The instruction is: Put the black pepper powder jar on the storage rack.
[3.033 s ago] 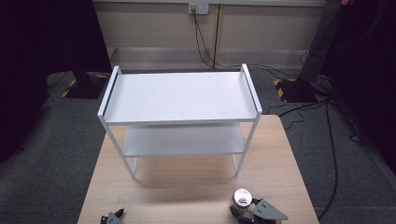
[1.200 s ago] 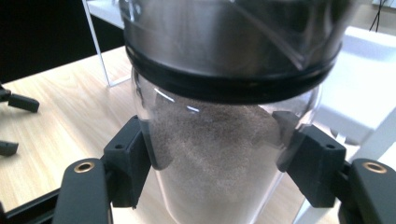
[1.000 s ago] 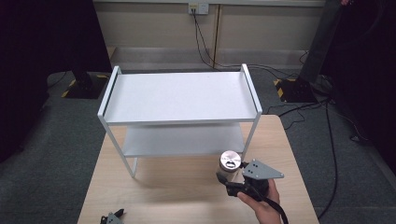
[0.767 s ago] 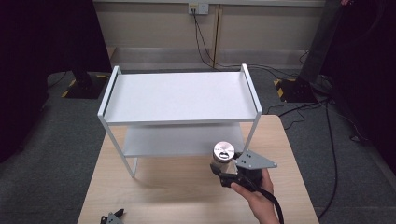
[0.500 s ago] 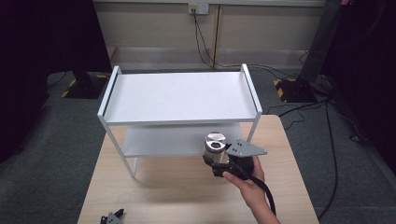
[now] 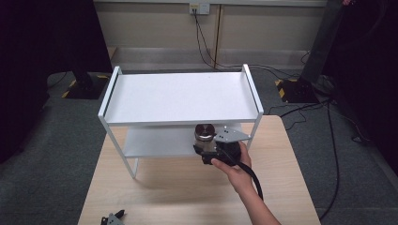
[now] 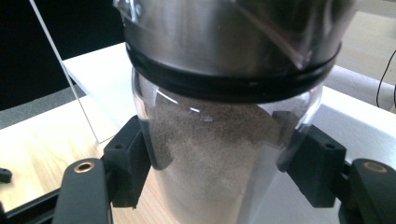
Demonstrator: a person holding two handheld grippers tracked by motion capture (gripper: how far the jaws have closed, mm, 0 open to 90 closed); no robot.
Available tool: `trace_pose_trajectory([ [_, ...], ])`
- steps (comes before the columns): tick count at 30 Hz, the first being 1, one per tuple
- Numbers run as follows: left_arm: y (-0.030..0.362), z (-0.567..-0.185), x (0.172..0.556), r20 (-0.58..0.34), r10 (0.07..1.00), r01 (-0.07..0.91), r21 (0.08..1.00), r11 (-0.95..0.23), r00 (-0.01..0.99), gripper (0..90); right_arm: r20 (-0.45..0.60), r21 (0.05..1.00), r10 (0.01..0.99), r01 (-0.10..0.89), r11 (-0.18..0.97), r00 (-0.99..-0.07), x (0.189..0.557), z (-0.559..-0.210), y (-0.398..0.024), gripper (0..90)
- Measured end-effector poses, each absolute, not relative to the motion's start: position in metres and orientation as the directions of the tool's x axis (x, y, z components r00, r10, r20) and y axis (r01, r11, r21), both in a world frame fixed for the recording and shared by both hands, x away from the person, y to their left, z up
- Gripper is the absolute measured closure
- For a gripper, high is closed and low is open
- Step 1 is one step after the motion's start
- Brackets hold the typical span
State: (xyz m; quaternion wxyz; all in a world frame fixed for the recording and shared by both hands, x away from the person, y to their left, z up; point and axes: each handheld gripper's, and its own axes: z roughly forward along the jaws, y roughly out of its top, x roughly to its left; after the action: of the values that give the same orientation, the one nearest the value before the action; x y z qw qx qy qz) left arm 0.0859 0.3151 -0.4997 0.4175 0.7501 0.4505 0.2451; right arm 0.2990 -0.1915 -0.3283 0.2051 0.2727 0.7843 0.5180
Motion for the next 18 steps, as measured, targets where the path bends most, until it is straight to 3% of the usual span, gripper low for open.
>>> trace_pose_trajectory([
  [18, 0.315, -0.5, 0.086, -0.009, 0.88, 0.472, 0.847, -0.245, 0.475, 1.9, -0.015, 0.922, 0.637, 0.236, 0.307, -0.771, 0.323, -0.341, -0.172, 31.5],
])
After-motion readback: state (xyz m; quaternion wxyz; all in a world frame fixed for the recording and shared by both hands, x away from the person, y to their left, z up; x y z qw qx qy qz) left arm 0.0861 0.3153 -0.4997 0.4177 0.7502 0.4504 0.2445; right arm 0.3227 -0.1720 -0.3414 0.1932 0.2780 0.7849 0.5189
